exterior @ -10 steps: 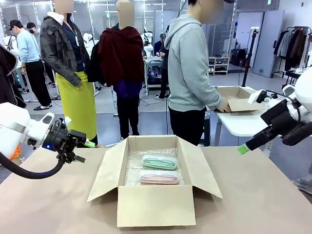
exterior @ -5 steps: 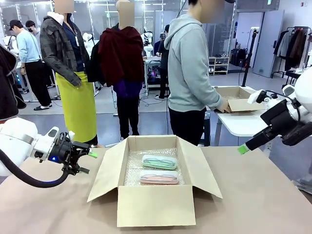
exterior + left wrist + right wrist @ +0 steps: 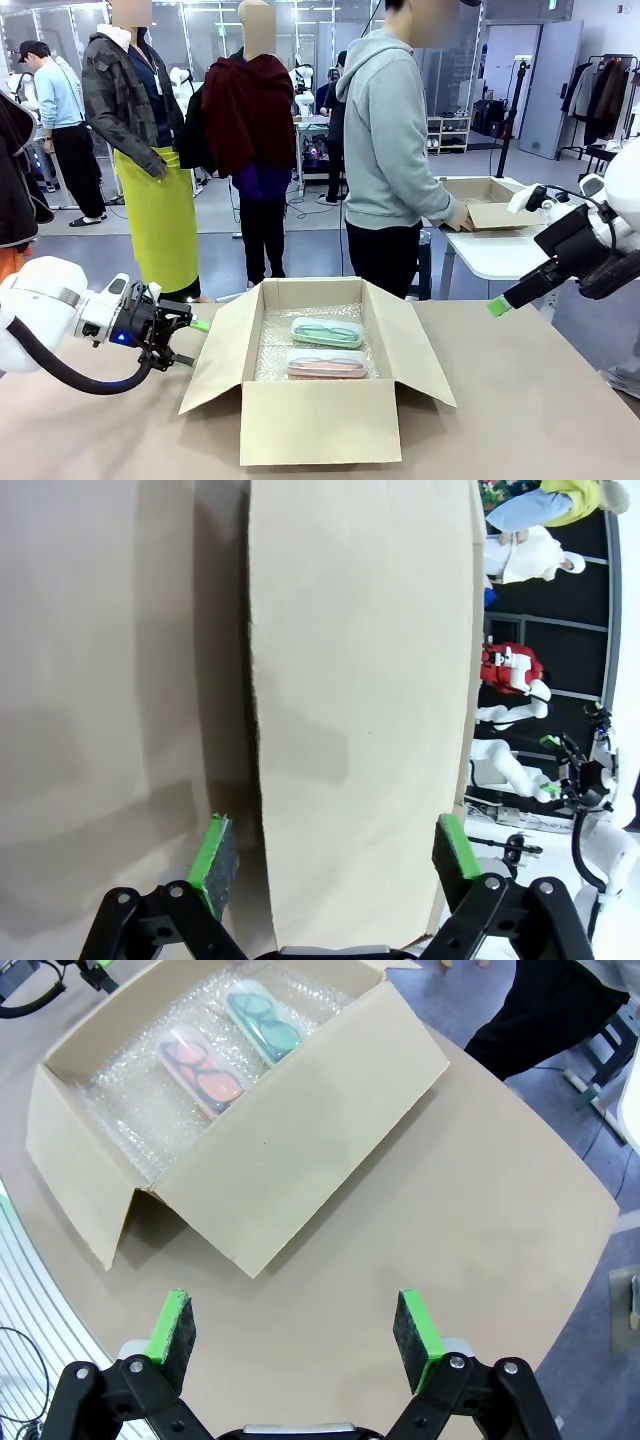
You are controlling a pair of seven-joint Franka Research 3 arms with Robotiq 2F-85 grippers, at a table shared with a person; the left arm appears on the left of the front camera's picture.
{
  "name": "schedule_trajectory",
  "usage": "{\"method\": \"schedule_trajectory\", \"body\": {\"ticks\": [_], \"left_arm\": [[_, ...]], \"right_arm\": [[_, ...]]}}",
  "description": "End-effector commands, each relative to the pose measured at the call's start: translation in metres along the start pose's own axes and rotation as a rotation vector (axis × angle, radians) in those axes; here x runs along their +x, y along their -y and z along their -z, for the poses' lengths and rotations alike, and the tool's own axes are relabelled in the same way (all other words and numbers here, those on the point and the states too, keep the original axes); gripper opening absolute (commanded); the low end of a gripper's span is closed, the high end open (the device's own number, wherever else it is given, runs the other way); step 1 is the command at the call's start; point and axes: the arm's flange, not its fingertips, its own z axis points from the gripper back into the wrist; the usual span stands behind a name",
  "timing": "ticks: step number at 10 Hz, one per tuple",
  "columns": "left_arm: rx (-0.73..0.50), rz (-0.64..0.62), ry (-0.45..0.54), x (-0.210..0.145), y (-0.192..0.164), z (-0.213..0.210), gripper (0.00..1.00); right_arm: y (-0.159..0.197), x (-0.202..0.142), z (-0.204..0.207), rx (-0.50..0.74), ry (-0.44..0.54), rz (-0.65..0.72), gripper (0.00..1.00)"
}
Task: Pack the glasses set securely to prepare it for shipping.
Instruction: Position the Package Box on the left side of the table.
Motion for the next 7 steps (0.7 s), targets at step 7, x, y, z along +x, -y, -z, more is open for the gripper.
{"method": "schedule_trajectory", "body": {"ticks": [7], "left_arm": [[-0.151,-0.027,-0.01,-0.01,-0.014,0.016,1.0]], "right_arm": [[-0.003,0.001,0.002,-0.012,-0.001,0.019,1.0]]}}
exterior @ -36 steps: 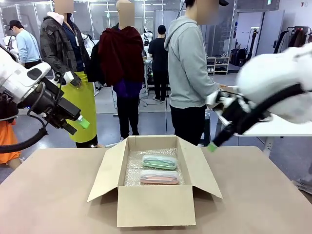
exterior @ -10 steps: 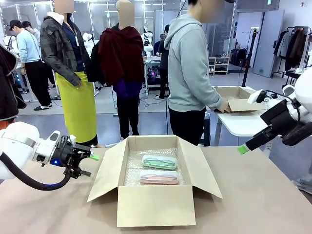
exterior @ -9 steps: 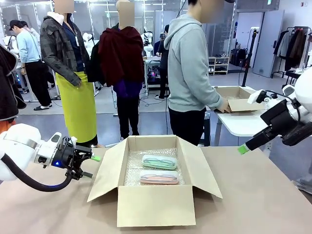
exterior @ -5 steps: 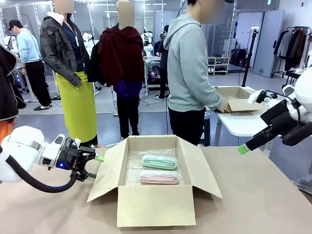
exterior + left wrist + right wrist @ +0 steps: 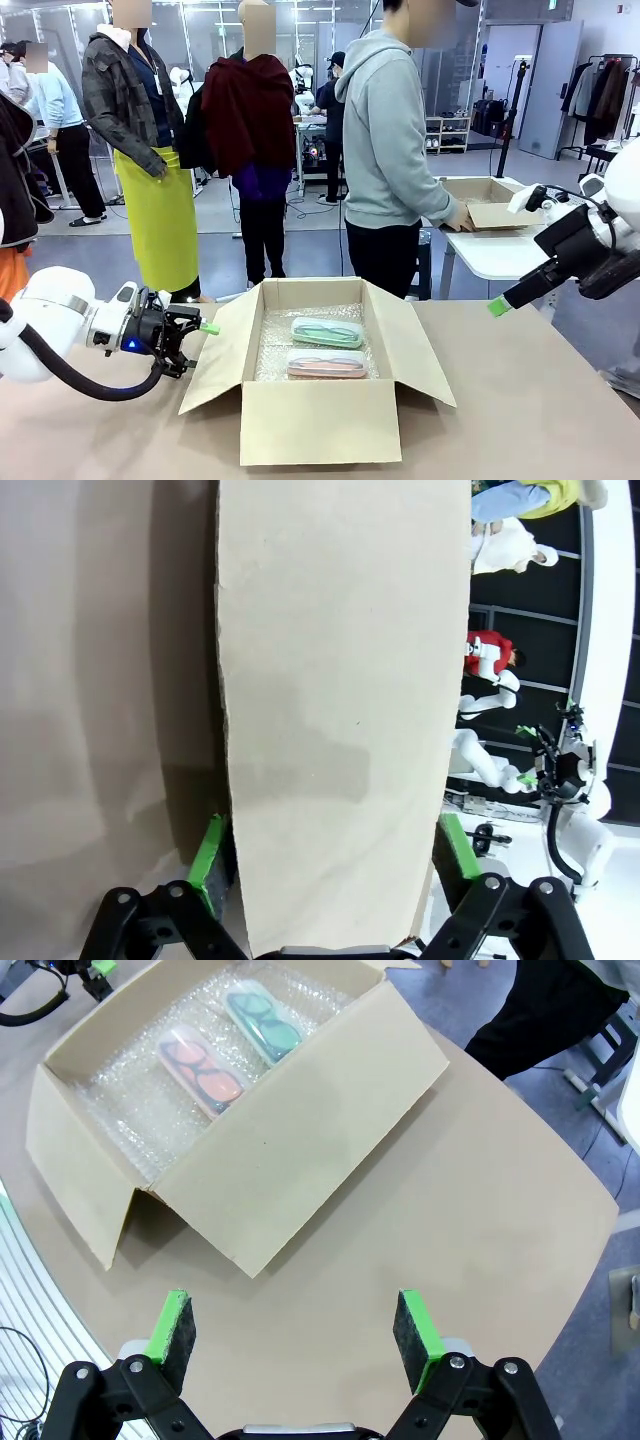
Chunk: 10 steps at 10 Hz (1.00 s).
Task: Pack the glasses set securely to prepare it for shipping.
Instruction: Position the Package Box on the left side of the table.
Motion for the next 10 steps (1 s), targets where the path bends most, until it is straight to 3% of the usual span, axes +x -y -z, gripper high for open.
{"method": "schedule_trajectory", "body": {"ticks": [1,2,3,5,6,8,10], "left_arm": [[-0.111,-0.003,0.025,-0.003,-0.01,-0.01,0.49],[-0.136,-0.009,0.022,-0.004,-0.012,-0.015,0.41],[-0.158,-0.019,0.028,-0.005,-0.014,-0.02,0.0],[-0.179,-0.018,0.041,-0.007,-0.012,-0.028,0.0],[-0.2,-0.019,0.034,-0.007,-0.011,-0.032,0.14],[-0.213,-0.007,0.024,-0.007,-0.006,-0.035,0.0],[-0.215,0.001,0.008,-0.009,-0.002,-0.032,0.0]], "right_arm": [[-0.003,0.001,0.002,-0.012,0.0,0.02,1.0],[-0.003,0.001,0.002,-0.012,0.0,0.02,1.0],[-0.003,0.001,0.002,-0.012,0.0,0.02,1.0],[-0.003,0.001,0.002,-0.012,0.0,0.02,1.0],[-0.003,0.001,0.002,-0.012,0.0,0.02,1.0],[-0.003,0.001,0.002,-0.012,0.0,0.02,1.0],[-0.003,0.001,0.002,-0.012,0.0,0.02,1.0]]}}
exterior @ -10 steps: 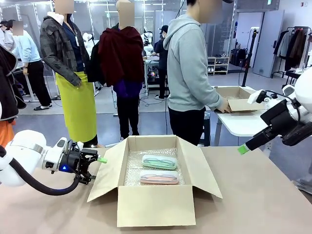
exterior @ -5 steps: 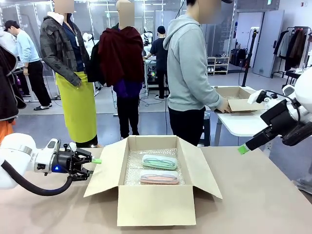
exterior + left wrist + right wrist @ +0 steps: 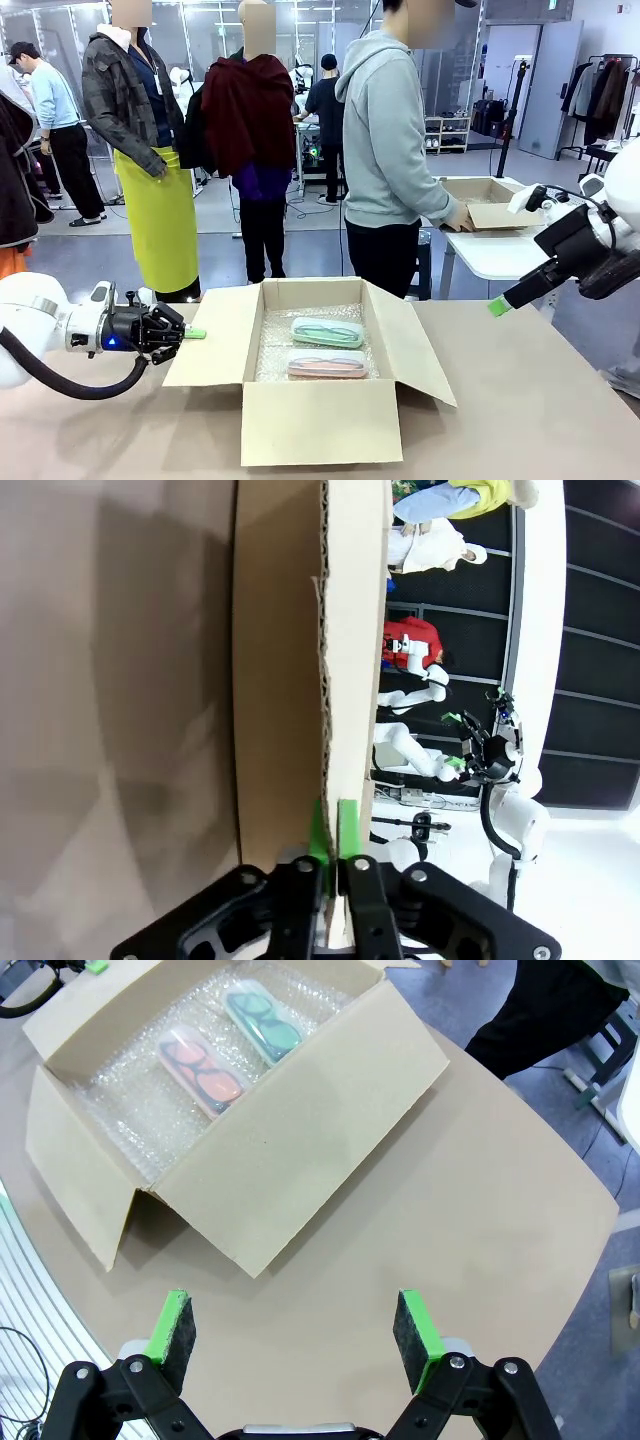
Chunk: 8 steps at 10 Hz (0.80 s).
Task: Pack the glasses set securely to prepare it for shipping.
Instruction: Position the Package Box on the left side of the table.
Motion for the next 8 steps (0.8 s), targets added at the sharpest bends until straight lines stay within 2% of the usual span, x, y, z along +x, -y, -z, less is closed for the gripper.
{"method": "schedule_trajectory", "body": {"ticks": [1,2,3,4,8], "left_arm": [[-0.029,0.029,0.003,-0.0073,0.0029,0.0014,0.0],[-0.031,0.03,0.004,-0.0069,0.0039,0.0024,0.0],[-0.031,0.032,-0.057,-0.0077,0.0039,0.0083,0.0],[-0.005,0.008,-0.003,0.0,0.0037,0.0001,0.0],[-0.005,0.008,-0.003,0.0,0.0037,0.0001,0.0]], "right_arm": [[-0.0027,0.0005,0.0016,-0.011,0.001,0.018,1.0],[-0.0027,0.0005,0.0016,-0.011,0.001,0.018,1.0],[-0.0027,0.0005,0.0016,-0.011,0.001,0.018,1.0],[-0.0027,0.0005,0.0016,-0.011,0.001,0.018,1.0],[-0.0027,0.0005,0.0016,-0.011,0.001,0.018,1.0]]}}
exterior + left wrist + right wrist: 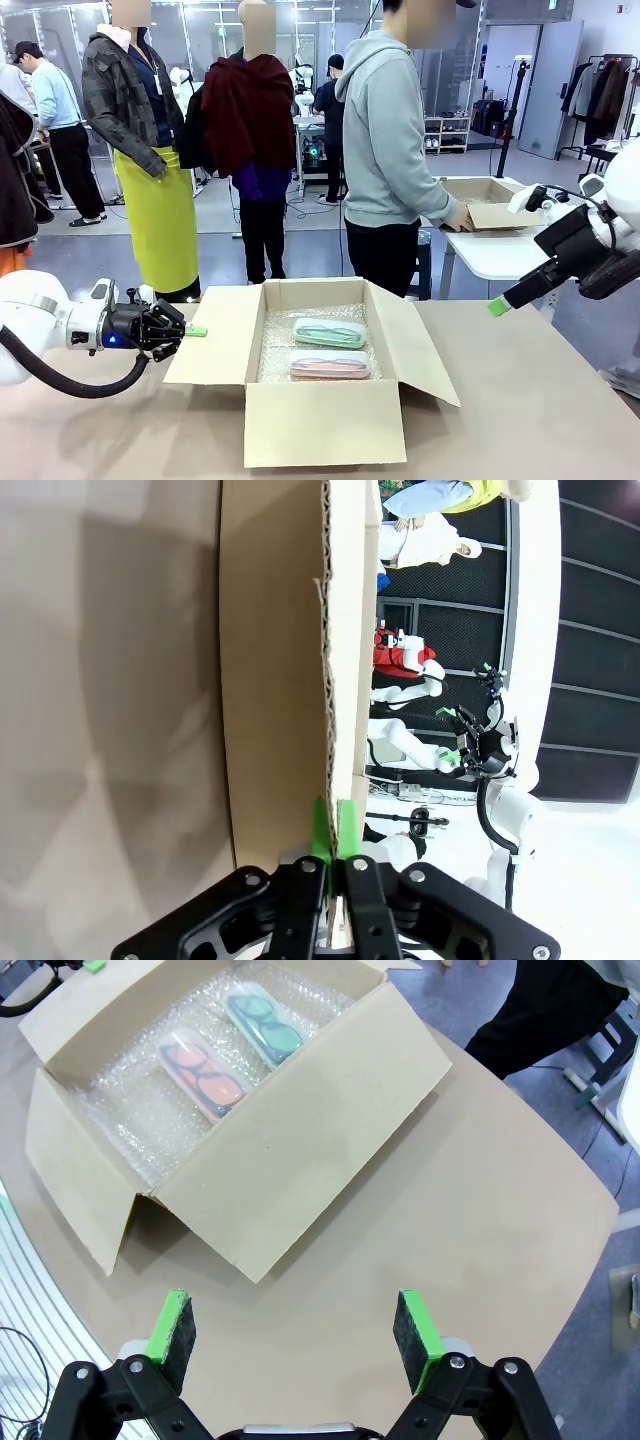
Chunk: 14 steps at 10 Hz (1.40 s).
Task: Pack the glasses set securely to prepare it for shipping.
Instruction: Position the Package Box on the left side of the table.
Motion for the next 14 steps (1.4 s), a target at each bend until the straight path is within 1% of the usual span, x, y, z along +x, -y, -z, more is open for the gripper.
{"method": "schedule_trajectory", "body": {"ticks": [1,2,3,4,5,6,7,8,9,11,12,14], "left_arm": [[0.0,0.0,0.0,0.0,0.0,0.0,0.03],[-0.009,0.013,-0.027,0.004,0.002,-0.02,0.03],[-0.046,0.025,-0.051,0.005,0.007,-0.045,0.03],[-0.055,0.031,-0.058,0.006,0.006,-0.075,0.03],[-0.003,0.033,-0.021,0.008,-0.001,-0.11,0.03],[-0.03,0.036,0.013,0.01,-0.003,-0.139,0.03],[-0.002,0.057,0.044,0.011,-0.006,-0.166,0.03],[0.017,0.068,0.043,0.009,-0.009,-0.194,0.03],[0.021,0.056,0.057,0.009,-0.014,-0.223,0.03],[0.03,0.022,0.051,0.008,-0.025,-0.287,0.03],[0.013,0.005,0.042,0.007,-0.029,-0.314,0.03],[0.01,0.009,0.055,0.007,-0.031,-0.367,0.03]], "right_arm": [[-0.003,0.001,0.002,-0.011,0.001,0.018,1.0],[-0.003,0.001,0.002,-0.011,0.001,0.018,1.0],[-0.003,0.001,0.002,-0.011,0.001,0.018,1.0],[-0.003,0.001,0.002,-0.011,0.001,0.018,1.0],[-0.003,0.001,0.002,-0.011,0.001,0.018,1.0],[-0.003,0.001,0.002,-0.011,0.001,0.018,1.0],[-0.003,0.001,0.002,-0.011,0.001,0.018,1.0],[-0.003,0.001,0.002,-0.011,0.001,0.018,1.0],[-0.003,0.001,0.002,-0.011,0.001,0.018,1.0],[-0.003,0.001,0.002,-0.011,0.001,0.018,1.0],[-0.003,0.001,0.002,-0.011,0.001,0.018,1.0],[-0.003,0.001,0.002,-0.011,0.001,0.018,1.0]]}}
